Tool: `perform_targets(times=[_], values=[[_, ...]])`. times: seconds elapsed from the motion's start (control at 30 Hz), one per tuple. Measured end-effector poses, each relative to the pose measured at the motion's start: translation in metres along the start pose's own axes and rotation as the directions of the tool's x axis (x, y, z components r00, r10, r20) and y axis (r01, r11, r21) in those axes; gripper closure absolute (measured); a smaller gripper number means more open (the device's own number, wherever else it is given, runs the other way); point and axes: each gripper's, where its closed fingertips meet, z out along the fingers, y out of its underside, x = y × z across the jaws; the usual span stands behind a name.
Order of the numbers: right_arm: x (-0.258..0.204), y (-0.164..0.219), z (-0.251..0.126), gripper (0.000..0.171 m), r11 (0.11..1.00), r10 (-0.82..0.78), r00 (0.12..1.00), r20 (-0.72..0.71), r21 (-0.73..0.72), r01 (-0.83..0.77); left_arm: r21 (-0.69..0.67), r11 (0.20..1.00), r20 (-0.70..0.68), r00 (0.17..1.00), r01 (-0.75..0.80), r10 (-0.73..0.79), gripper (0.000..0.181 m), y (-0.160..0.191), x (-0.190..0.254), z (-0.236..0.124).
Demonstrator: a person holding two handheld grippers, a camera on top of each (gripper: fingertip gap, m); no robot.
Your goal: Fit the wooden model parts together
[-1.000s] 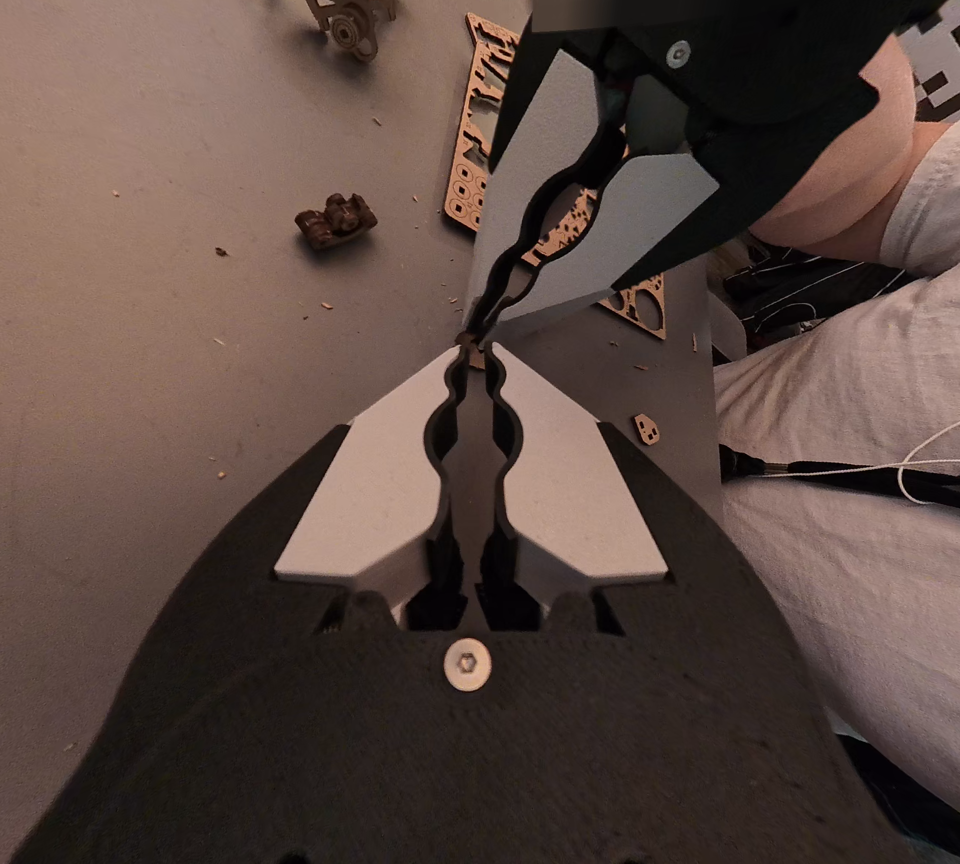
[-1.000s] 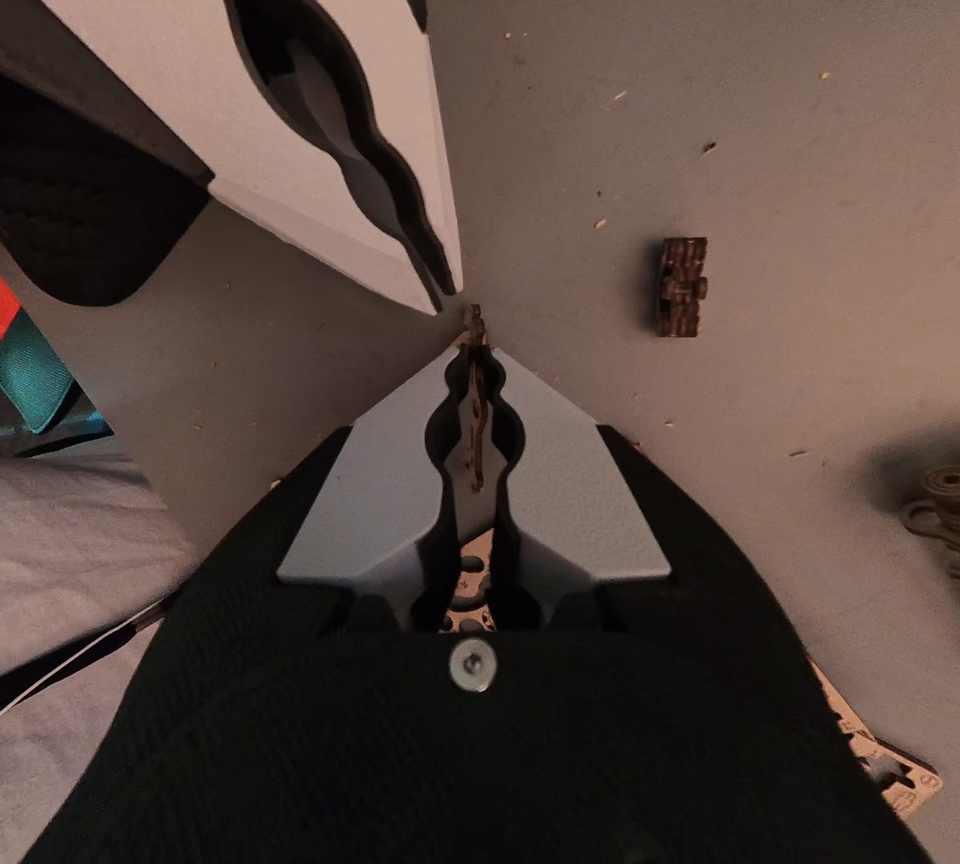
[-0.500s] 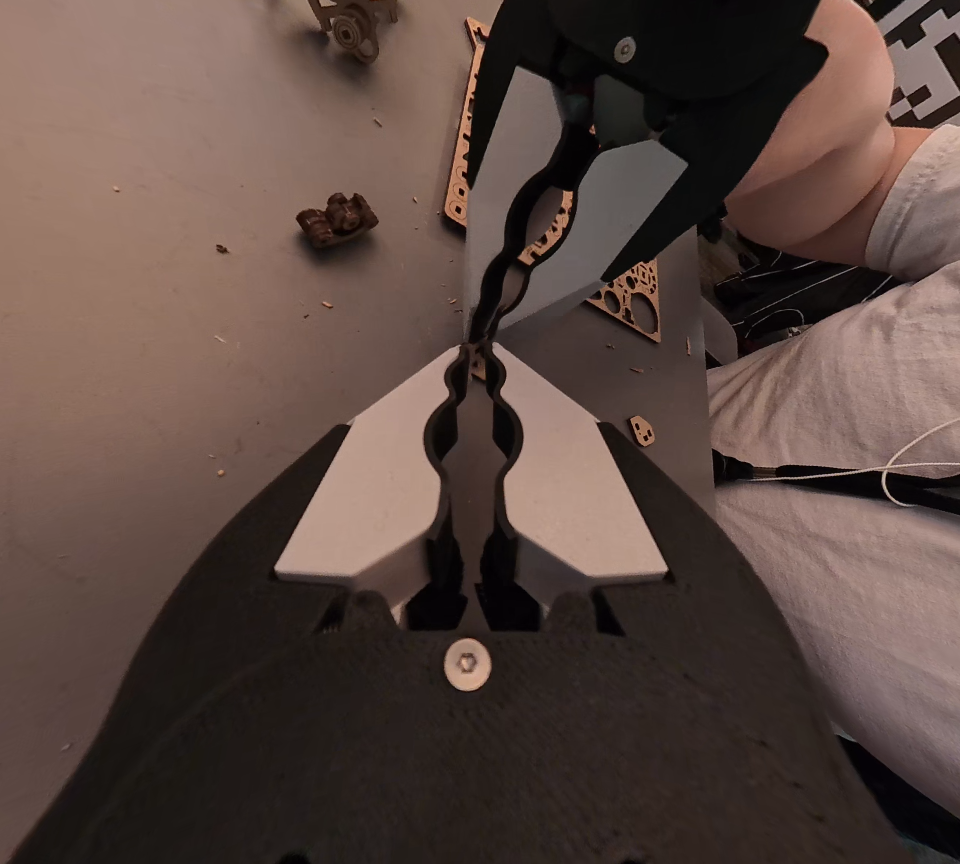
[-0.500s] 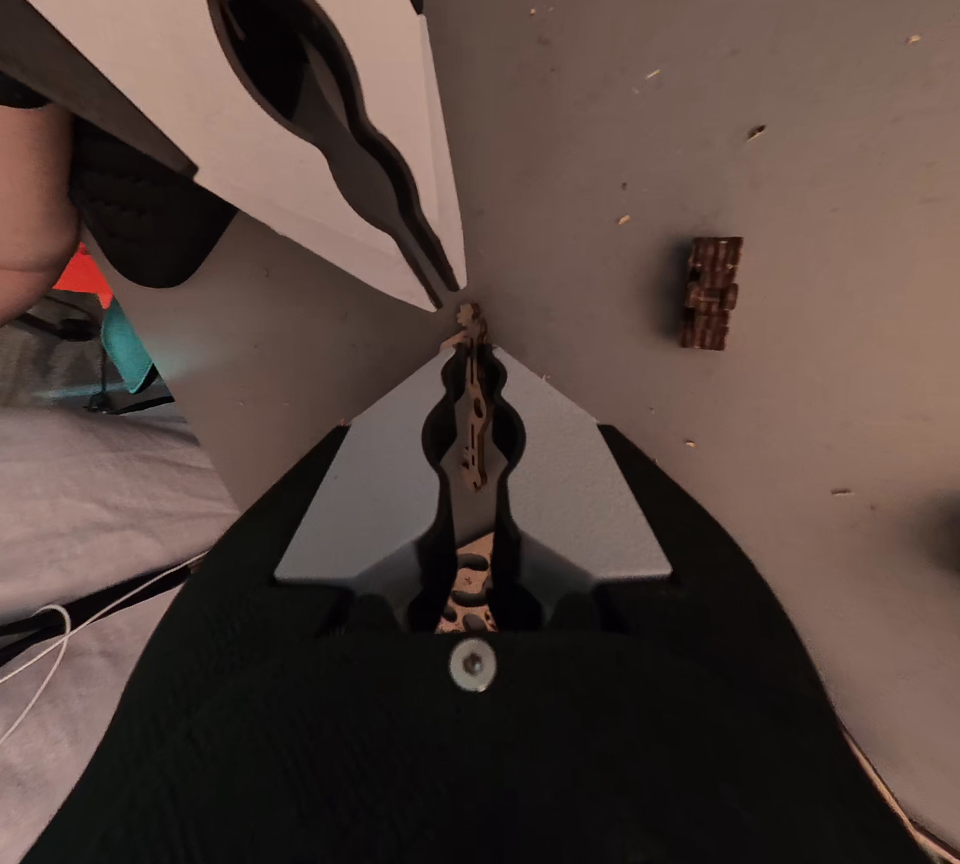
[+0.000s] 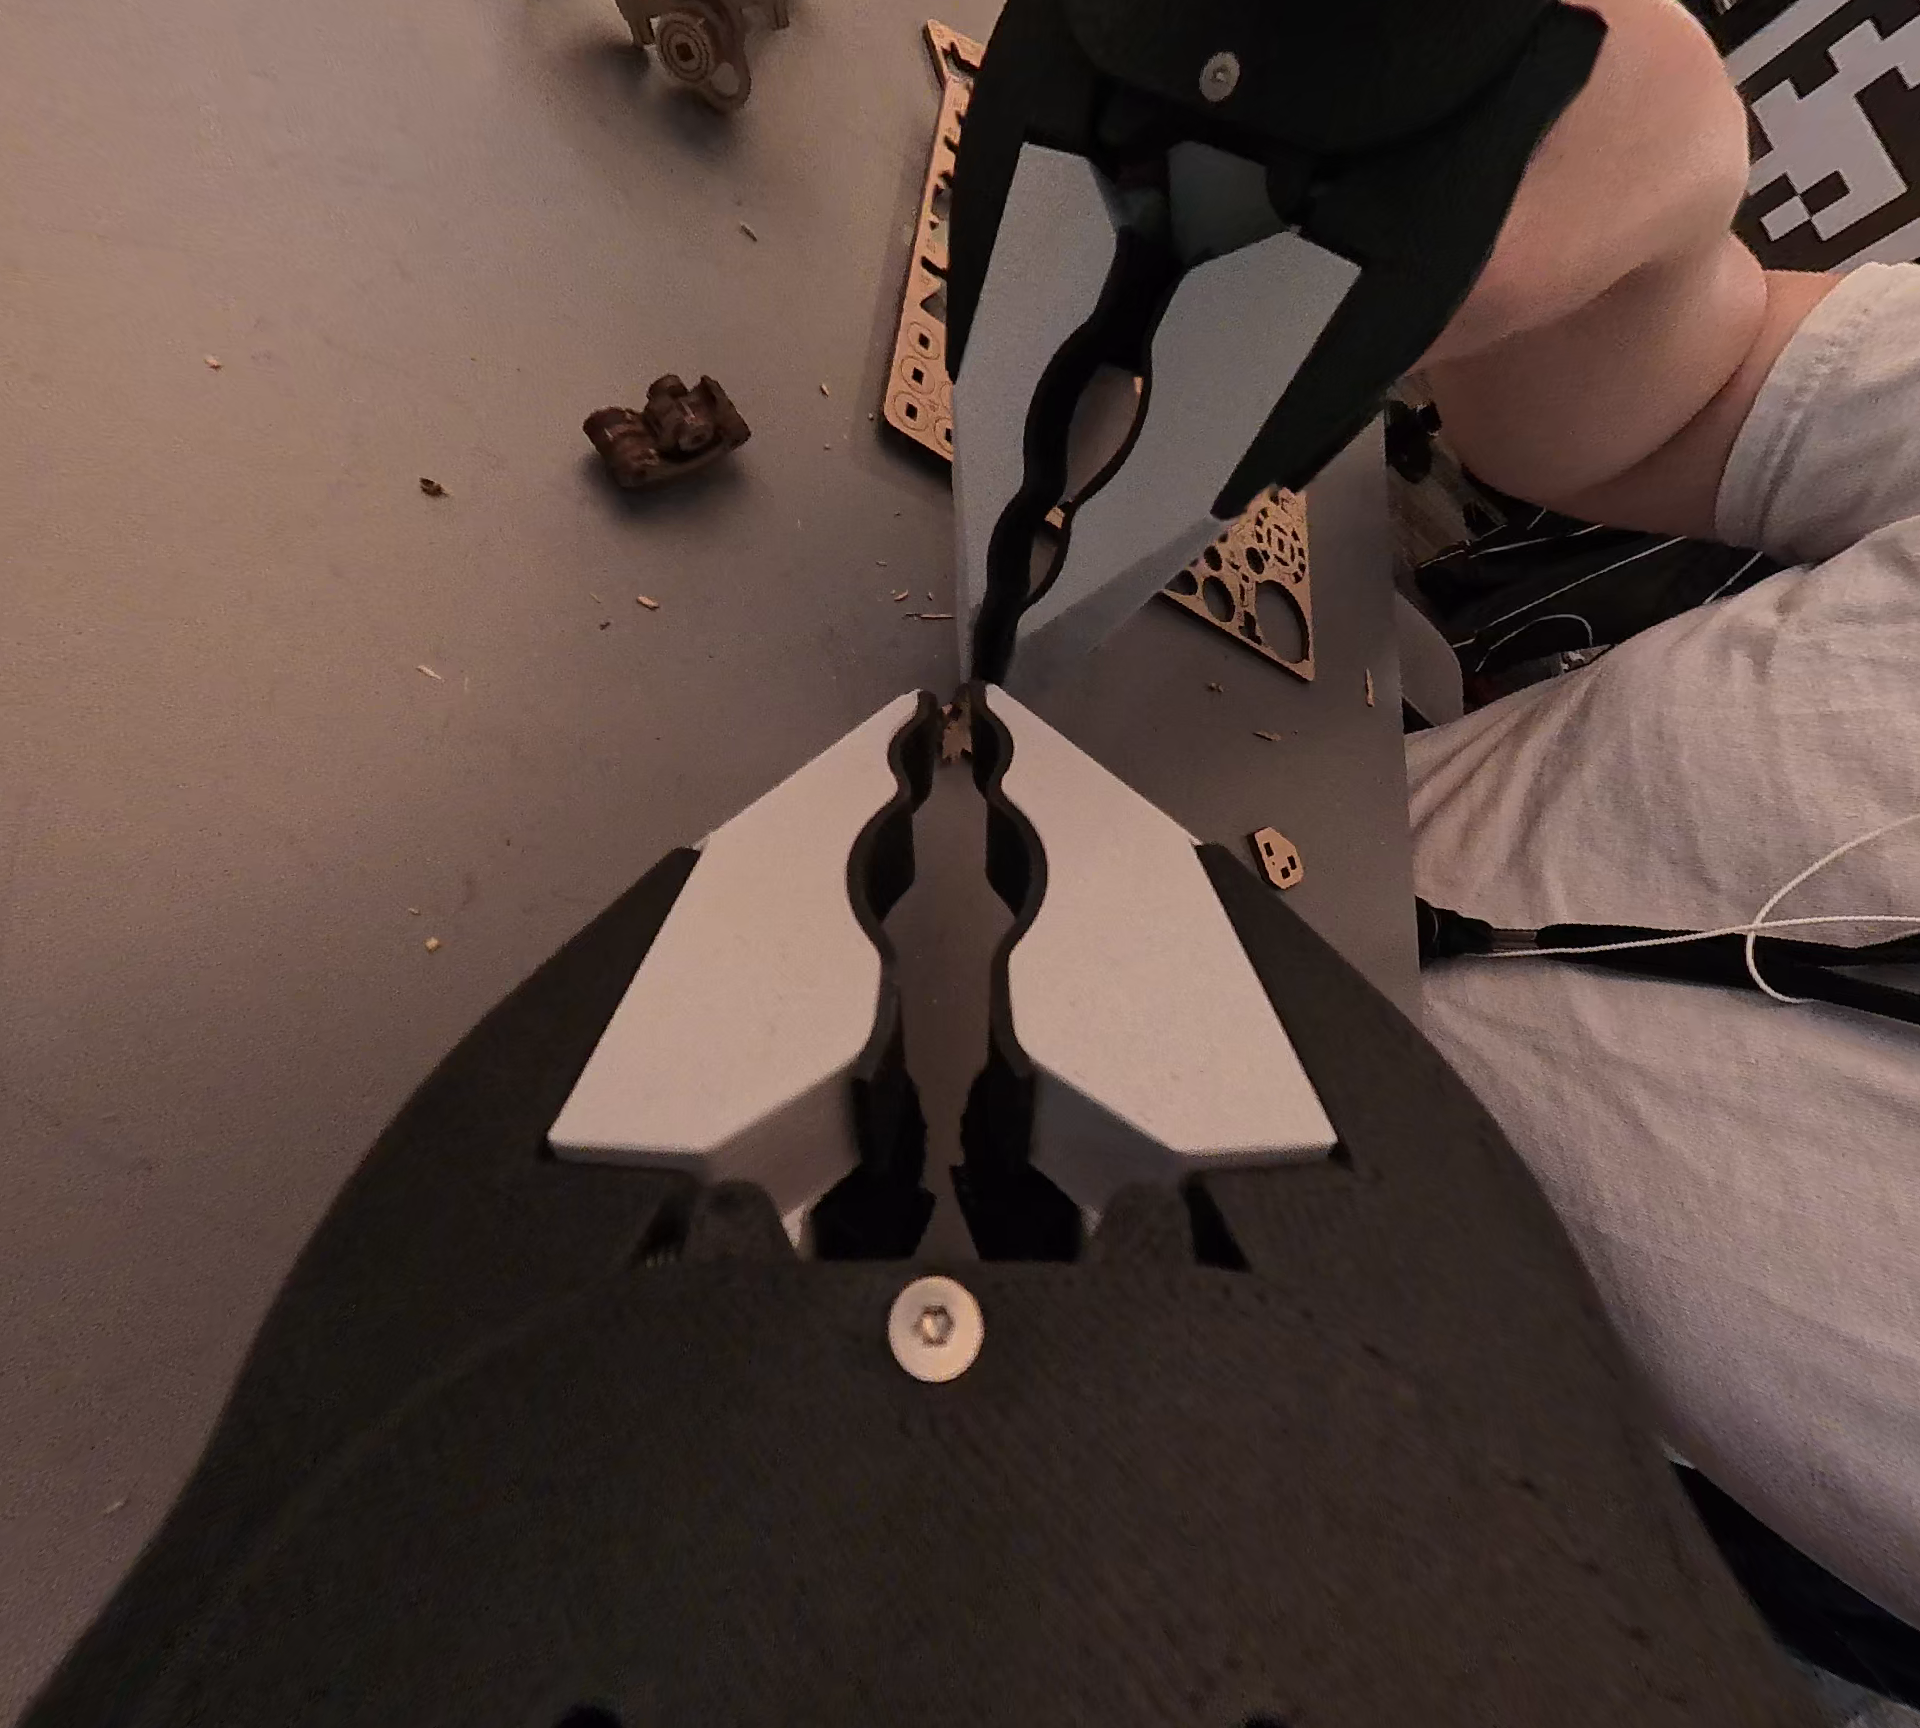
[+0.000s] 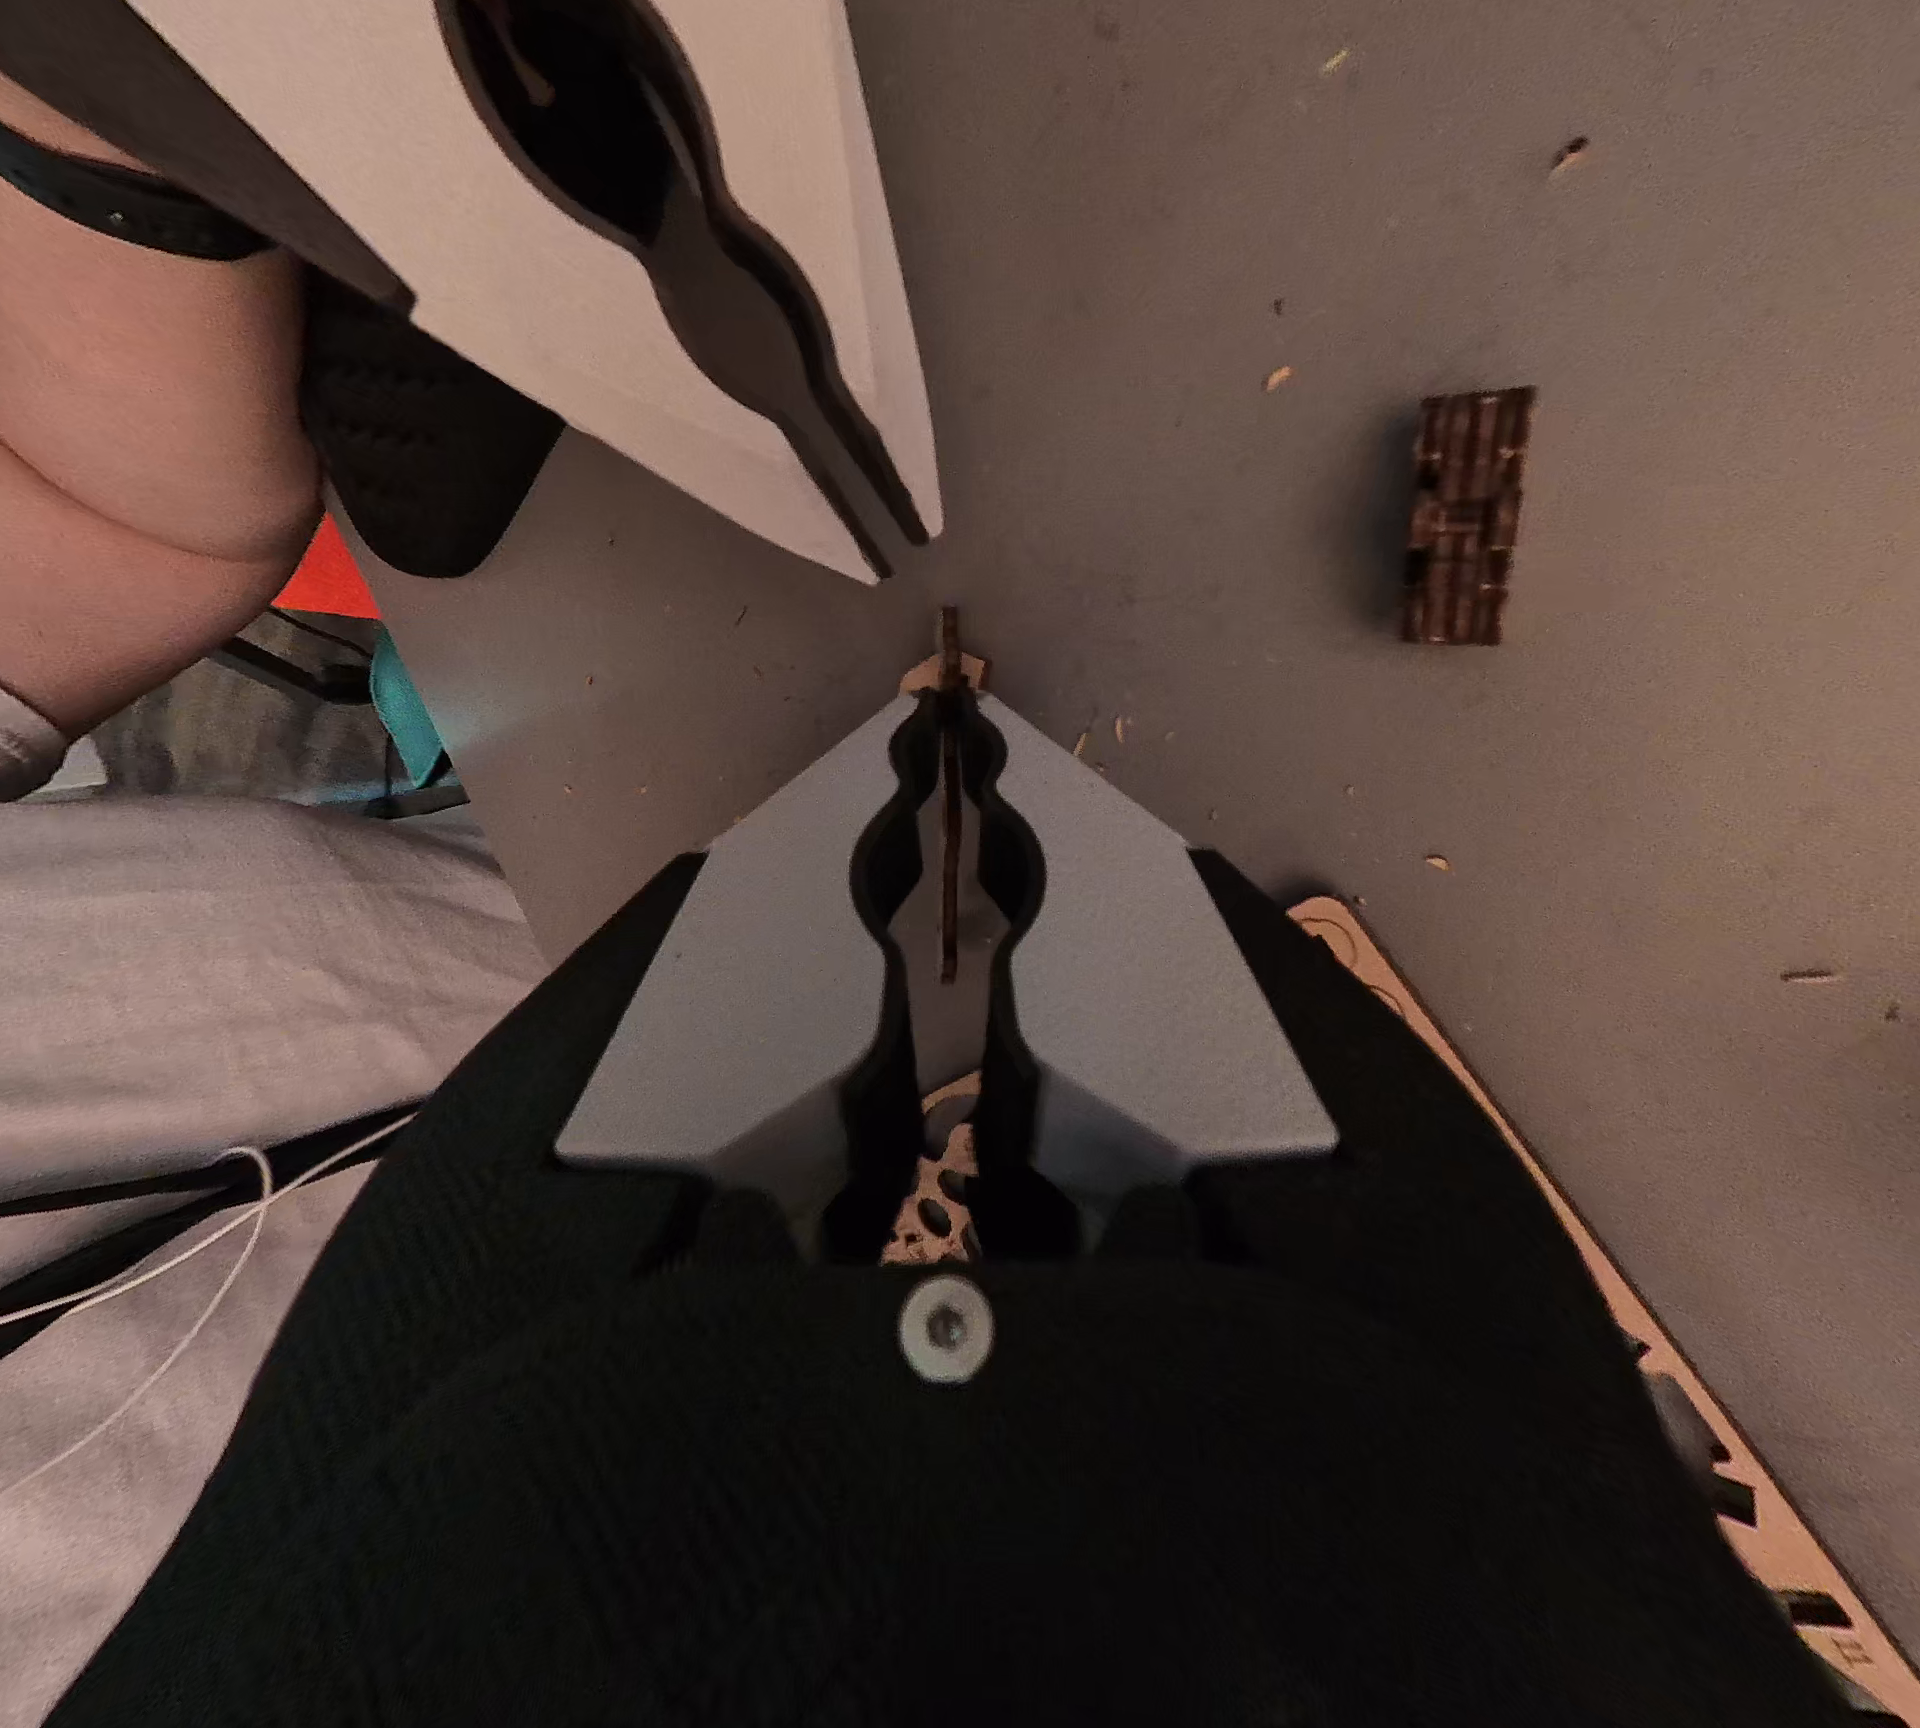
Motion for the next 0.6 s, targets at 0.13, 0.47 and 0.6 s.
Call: perform_targets(times=[0.13, 0.47, 0.6], values=[[0.0029, -0.0002, -0.0019, 0.169, 0.999, 0.027, 0.999, 0.020, 0.017, -0.027, 0.004, 1.000, -0.001, 1.000, -0.001, 0.001, 0.177, -0.0007, 0.0005, -0.0005], [0.0029, 0.0008, -0.0018, 0.169, 0.991, 0.108, 0.994, 0.030, 0.072, -0.109, 0.030, 1.000, 0.004, 1.000, 0.005, -0.005, 0.174, -0.0052, 0.0021, -0.0053], [0.0007, 0.0024, -0.0013, 0.170, 0.982, 0.166, 0.985, 0.041, 0.080, -0.169, 0.040, 0.999, 0.031, 1.000, -0.002, 0.001, 0.172, -0.0071, 0.0012, -0.0099]])
